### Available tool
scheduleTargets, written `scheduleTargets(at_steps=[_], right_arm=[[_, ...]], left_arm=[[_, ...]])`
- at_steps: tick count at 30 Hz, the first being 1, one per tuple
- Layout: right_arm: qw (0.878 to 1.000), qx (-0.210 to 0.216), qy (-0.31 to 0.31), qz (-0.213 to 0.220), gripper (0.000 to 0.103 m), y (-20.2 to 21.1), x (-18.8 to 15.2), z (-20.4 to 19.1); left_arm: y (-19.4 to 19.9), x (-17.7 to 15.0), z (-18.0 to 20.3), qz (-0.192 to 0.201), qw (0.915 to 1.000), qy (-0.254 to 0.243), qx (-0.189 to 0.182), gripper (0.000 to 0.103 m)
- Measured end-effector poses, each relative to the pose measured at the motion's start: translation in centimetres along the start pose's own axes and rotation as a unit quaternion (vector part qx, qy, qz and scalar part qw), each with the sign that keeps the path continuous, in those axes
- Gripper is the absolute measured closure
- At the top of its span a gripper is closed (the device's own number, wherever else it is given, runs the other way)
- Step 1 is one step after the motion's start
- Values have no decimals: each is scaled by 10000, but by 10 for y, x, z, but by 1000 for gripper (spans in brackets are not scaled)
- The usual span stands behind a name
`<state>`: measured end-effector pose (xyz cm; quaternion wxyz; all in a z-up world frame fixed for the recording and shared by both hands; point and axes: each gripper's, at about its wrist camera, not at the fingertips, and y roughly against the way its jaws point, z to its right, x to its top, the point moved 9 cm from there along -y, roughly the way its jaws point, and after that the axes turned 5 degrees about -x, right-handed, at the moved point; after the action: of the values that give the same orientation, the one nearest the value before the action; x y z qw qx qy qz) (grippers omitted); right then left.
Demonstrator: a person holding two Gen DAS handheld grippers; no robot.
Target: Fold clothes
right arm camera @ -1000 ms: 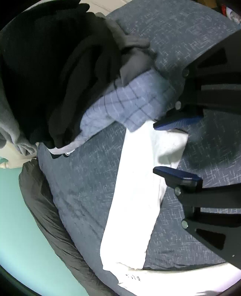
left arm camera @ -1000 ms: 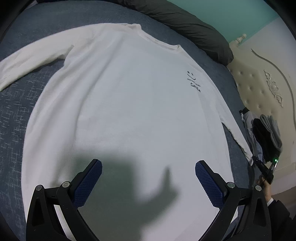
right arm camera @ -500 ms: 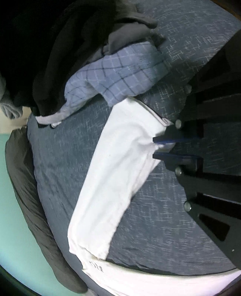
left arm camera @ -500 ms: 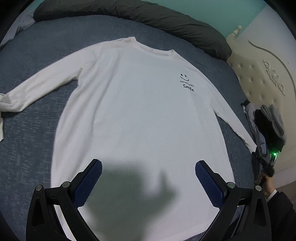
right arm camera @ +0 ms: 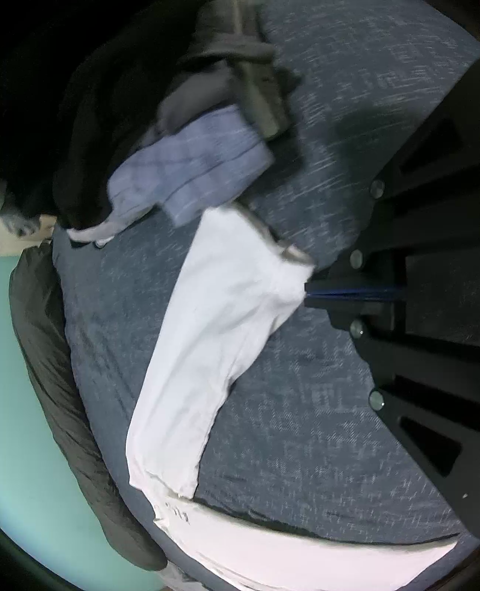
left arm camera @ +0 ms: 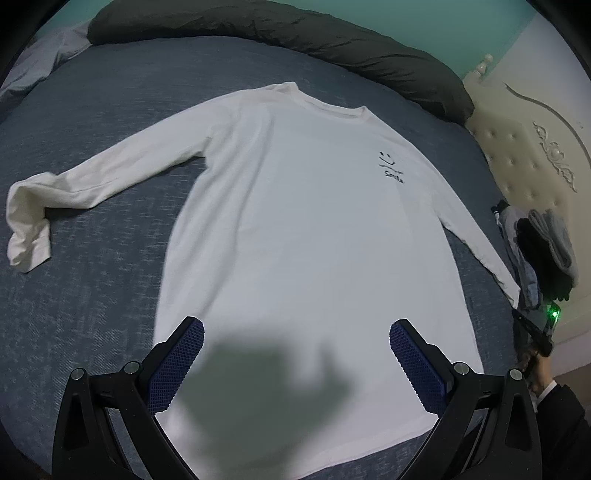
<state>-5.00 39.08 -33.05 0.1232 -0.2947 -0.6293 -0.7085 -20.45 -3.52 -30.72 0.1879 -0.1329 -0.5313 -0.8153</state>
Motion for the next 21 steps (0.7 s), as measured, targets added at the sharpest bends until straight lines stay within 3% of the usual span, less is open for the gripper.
scheduleTargets(at_steps=[7, 16, 21], right_arm=[[9991, 260, -317, 45, 102, 24, -3, -4], [9959, 838, 250, 251, 102, 72, 12, -92], [9937, 991, 462, 251, 102, 80, 19, -131]], left_arm=[[18, 0, -30, 80, 9994, 337, -7, 0], [50, 6, -128, 382, 9932, 1039, 359, 0], [76, 17, -187, 609, 9886, 1152, 749, 0]])
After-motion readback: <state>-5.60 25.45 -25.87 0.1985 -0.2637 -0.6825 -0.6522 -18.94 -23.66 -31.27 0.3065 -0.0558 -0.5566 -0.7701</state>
